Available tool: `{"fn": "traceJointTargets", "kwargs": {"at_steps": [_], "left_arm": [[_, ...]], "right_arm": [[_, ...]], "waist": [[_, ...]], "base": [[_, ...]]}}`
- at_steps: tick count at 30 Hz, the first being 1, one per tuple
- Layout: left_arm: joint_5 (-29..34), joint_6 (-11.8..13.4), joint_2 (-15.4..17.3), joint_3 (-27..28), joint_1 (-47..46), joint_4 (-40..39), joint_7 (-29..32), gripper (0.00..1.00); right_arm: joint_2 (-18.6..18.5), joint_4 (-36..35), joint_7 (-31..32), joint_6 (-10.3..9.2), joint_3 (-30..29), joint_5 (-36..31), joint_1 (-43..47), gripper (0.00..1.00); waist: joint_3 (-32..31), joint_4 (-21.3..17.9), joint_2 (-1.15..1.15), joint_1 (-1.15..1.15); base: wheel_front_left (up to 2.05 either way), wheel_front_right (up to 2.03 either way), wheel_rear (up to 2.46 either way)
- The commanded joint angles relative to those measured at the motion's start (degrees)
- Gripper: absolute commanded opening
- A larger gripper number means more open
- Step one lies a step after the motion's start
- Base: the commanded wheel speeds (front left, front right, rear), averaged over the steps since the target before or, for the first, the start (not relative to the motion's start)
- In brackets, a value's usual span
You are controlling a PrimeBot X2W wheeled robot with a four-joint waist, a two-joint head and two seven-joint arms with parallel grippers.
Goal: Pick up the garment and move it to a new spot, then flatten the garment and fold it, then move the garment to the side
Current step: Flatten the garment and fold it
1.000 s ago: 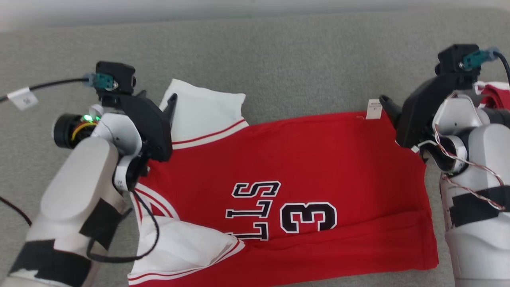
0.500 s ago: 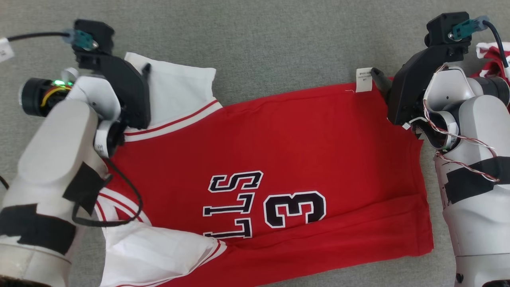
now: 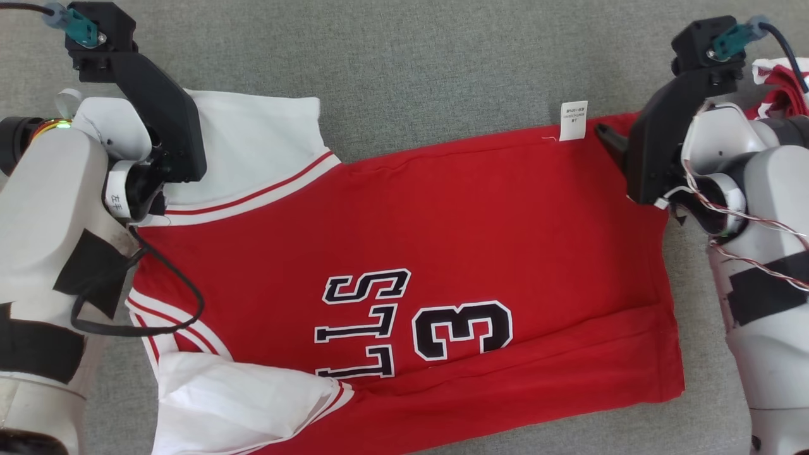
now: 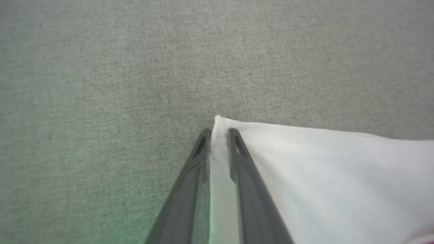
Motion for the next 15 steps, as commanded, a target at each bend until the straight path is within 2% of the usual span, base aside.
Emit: {"fn": "traceJointTargets", "kwargs": {"at_steps": [1,9,15], "left_arm": [[-1.0,-0.3,0.0,-0.8,3.7,1.1,2.7,0.0],[-1.4,0.8,1.3,-0.5,5.3,-2.9,2.8,0.0],[0.0,1.8,2.3,-1.3,5.8,-4.7,2.4,0.0]], "right_arm": [[-0.9,-1.2,0.9,-0.15,0.2,0.9,1.2,1.0],[-3.7,-6.4,2.9,-0.15,-1.7,-0.2,3.5,1.0],[-3.9,-6.2,2.0,-0.15,-1.3,-1.2,4.3,1.0]], "waist": [[0.1,-0.1,0.0,0.01],[0.4,0.3,0.0,0.01],[0.6,0.6,0.0,0.01]], "base": [[0.0,0.0,0.0],[0.0,0.0,0.0],[0.0,0.0,0.0]]}}
